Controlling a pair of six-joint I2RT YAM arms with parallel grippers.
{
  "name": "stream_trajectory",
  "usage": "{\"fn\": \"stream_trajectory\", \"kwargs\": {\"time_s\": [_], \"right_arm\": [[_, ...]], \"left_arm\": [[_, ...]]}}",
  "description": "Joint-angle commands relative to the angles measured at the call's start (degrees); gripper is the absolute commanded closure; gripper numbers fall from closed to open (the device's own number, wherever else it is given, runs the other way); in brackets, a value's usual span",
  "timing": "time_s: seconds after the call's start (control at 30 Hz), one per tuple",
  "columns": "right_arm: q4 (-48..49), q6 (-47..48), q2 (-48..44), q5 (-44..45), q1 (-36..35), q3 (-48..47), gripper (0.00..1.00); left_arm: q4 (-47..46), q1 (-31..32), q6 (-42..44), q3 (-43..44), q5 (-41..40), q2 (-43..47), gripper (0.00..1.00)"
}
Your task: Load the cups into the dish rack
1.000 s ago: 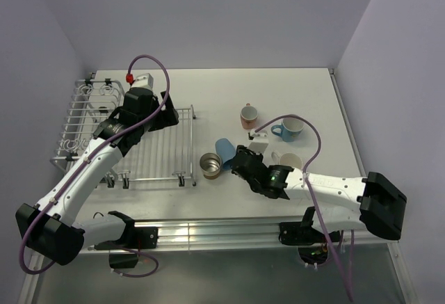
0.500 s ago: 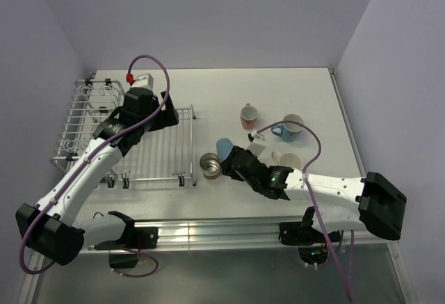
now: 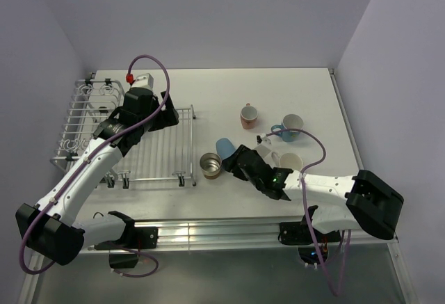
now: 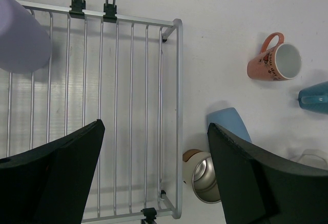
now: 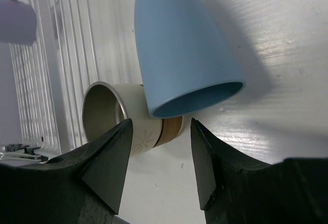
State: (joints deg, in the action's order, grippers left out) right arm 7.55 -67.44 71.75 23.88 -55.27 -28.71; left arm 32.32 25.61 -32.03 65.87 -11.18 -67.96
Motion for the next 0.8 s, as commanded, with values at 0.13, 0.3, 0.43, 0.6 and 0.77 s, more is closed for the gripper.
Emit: {"fn": "stream_trajectory", "kwargs": {"time_s": [0.13,0.3,0.43,0.6,0.77], "right_arm": [[9.3,-1.1,0.9,-1.8,1.7,2.6,0.44],[10.4,-1.6,0.3,-1.2,2.5,3.2,0.44],[11.6,-2.0,1.5,-1.6,3.6,2.9,0.44],[14.3,-3.1,5.1,-2.6,4.6,2.3,0.46],[16.8,-3.4,9.0,-2.9,5.0,1.4,0.50]], "left_arm": [[-2.2,0.2,1.6,0.0,1.0,1.2,0.11],[-2.3,0.2,1.5,0.0,1.0,1.1,0.11],[-2.3,0.2,1.5,0.1,1.0,0.8,0.11],[-2.1,0.2,1.6,0.4,0.9,0.6,0.11],[-2.1,0.2,1.5,0.4,0.9,0.5,0.11]]}}
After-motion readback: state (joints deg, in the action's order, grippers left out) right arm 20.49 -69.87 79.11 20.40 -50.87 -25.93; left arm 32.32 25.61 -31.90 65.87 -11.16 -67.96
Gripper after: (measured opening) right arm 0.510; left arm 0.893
